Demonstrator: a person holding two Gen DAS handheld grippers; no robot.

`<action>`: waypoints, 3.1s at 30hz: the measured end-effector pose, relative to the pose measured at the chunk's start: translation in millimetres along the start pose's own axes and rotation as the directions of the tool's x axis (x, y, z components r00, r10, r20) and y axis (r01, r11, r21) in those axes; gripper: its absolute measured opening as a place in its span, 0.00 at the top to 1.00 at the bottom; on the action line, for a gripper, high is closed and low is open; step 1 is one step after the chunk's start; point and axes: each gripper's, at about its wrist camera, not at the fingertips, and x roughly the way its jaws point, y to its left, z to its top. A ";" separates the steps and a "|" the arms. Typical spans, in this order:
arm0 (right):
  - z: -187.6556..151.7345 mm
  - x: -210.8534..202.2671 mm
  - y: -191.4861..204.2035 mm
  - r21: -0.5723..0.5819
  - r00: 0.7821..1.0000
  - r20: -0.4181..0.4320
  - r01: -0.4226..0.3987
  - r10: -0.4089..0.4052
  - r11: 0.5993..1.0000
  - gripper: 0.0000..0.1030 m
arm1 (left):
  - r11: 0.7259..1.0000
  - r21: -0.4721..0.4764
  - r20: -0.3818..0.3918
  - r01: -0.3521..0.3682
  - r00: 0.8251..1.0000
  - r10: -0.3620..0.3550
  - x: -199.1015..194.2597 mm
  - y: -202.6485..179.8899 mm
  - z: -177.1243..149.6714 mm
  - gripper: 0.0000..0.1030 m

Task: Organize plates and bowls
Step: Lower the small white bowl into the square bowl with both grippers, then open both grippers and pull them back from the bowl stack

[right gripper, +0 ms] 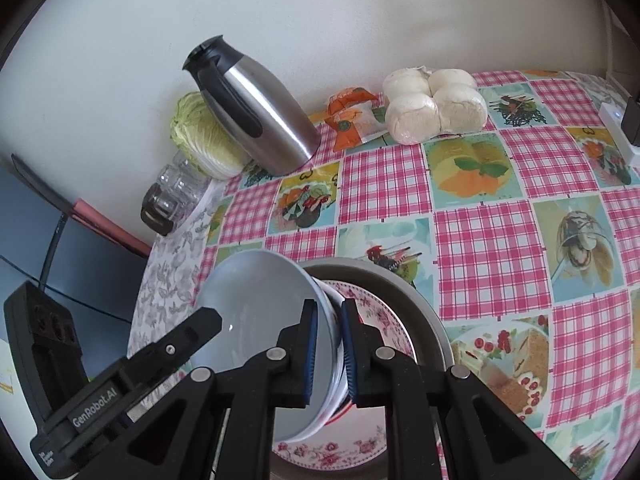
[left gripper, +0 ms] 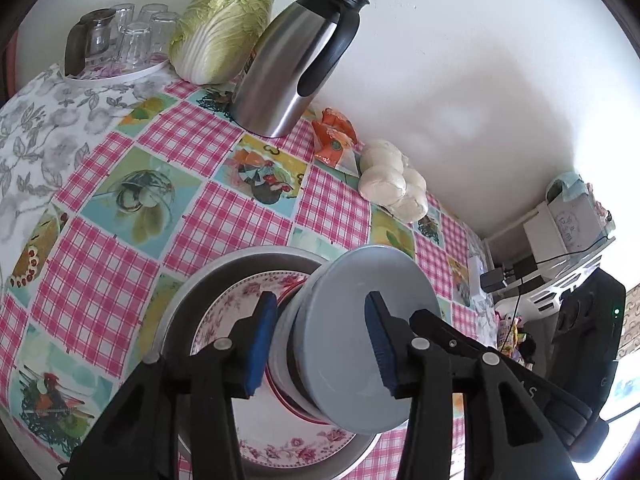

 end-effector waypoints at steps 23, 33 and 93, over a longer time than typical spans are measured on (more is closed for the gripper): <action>-3.9 -7.4 -3.5 0.030 0.999 -0.033 -0.042 0.043 0.999 0.82 | 0.999 0.011 -0.015 0.039 0.999 -0.039 -8.4 -7.3 -5.2 0.48; -0.6 -23.7 7.7 -0.041 0.998 0.052 0.047 -0.045 0.998 0.56 | 0.989 0.105 0.056 -0.104 0.994 0.099 -20.5 -20.1 -5.2 0.26; -99.5 -51.5 -2.5 -0.268 0.944 0.128 0.327 -0.303 0.906 0.00 | 0.827 0.402 0.081 -0.392 0.915 0.395 -52.4 5.2 -85.8 0.00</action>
